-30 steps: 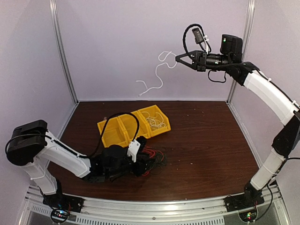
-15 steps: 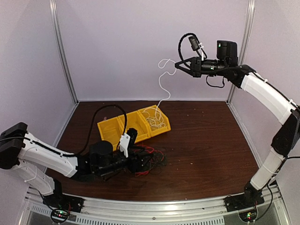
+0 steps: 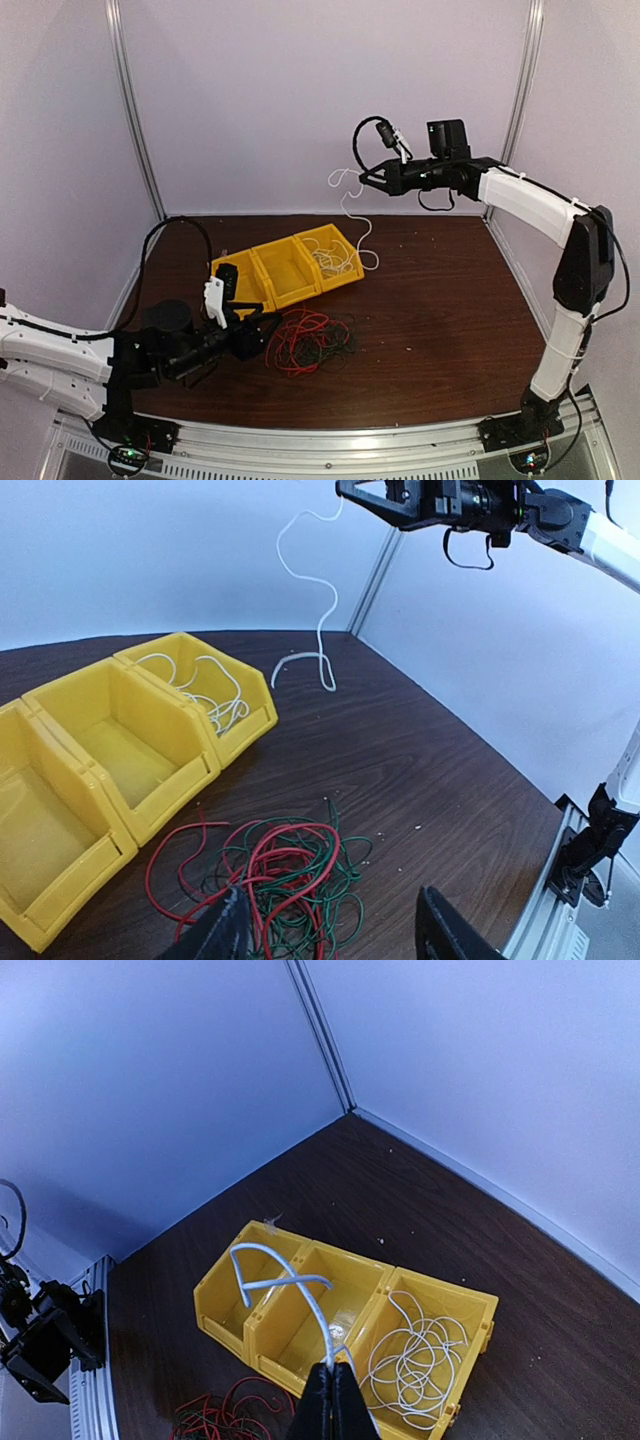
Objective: Untangle the cables
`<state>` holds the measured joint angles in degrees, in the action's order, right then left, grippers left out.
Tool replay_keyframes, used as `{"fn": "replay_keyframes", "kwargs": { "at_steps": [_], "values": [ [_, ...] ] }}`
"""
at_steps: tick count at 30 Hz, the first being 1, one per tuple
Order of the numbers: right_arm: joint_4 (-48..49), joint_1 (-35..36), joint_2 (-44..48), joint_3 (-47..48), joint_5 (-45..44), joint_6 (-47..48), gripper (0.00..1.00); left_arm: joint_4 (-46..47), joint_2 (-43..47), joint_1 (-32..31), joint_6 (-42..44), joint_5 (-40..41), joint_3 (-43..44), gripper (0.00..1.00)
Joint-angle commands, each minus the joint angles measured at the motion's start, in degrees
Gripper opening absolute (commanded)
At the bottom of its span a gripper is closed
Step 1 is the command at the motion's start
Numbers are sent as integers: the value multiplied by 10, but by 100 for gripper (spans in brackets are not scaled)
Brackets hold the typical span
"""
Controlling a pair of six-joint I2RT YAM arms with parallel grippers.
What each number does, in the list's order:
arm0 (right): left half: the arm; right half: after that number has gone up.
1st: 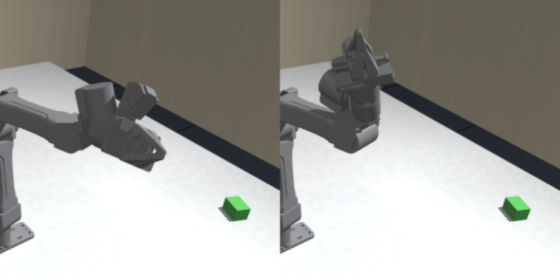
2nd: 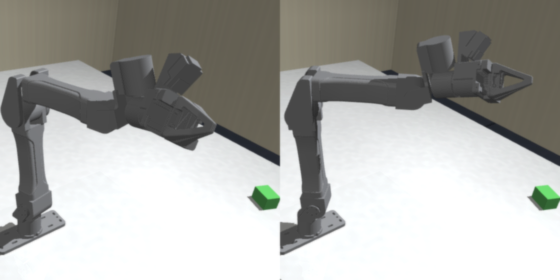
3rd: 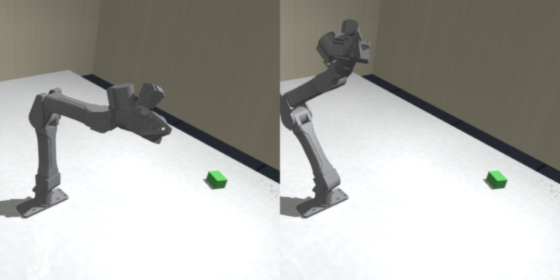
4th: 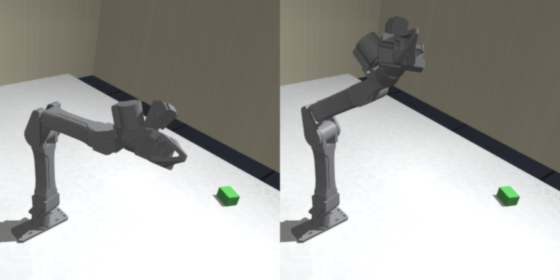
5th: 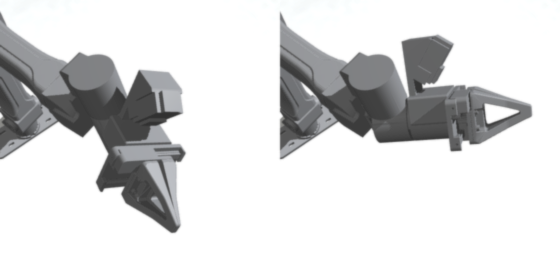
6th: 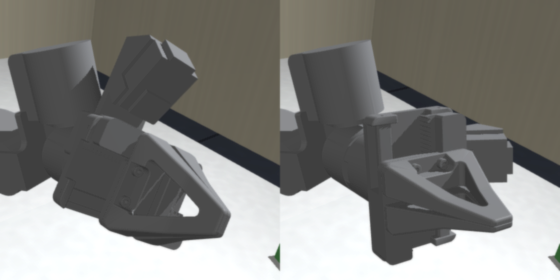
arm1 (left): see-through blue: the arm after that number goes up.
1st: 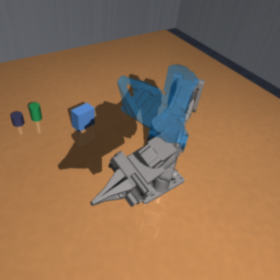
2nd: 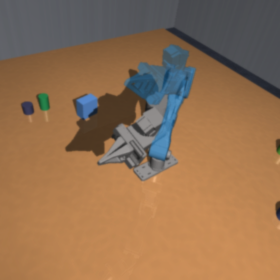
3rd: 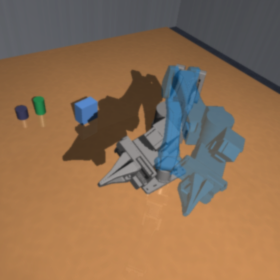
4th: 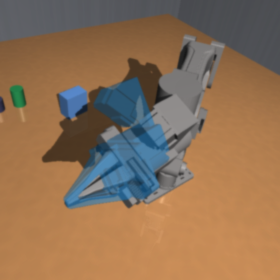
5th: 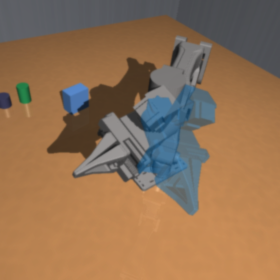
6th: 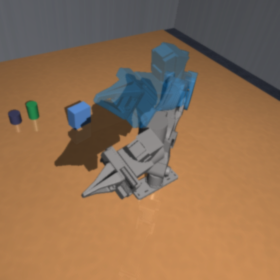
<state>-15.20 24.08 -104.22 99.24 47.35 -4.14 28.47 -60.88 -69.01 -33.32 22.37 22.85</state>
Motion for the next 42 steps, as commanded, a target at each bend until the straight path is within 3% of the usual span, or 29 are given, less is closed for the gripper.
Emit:
{"fn": "replay_keyframes", "kwargs": {
  "at_steps": [1,19,24,42],
  "values": [
    [2,2,-43,19,-25,15,0,-44,37,-1,-24,55,-17,58],
    [39,14,-197,69,-72,-1,0,-47,2,0,-35,67,-19,58],
    [6,27,-240,106,-110,18,0,-56,-2,-1,-39,65,-15,58],
    [-53,56,-277,133,-191,27,0,-63,6,-1,-49,81,-25,58]
  ]
}}
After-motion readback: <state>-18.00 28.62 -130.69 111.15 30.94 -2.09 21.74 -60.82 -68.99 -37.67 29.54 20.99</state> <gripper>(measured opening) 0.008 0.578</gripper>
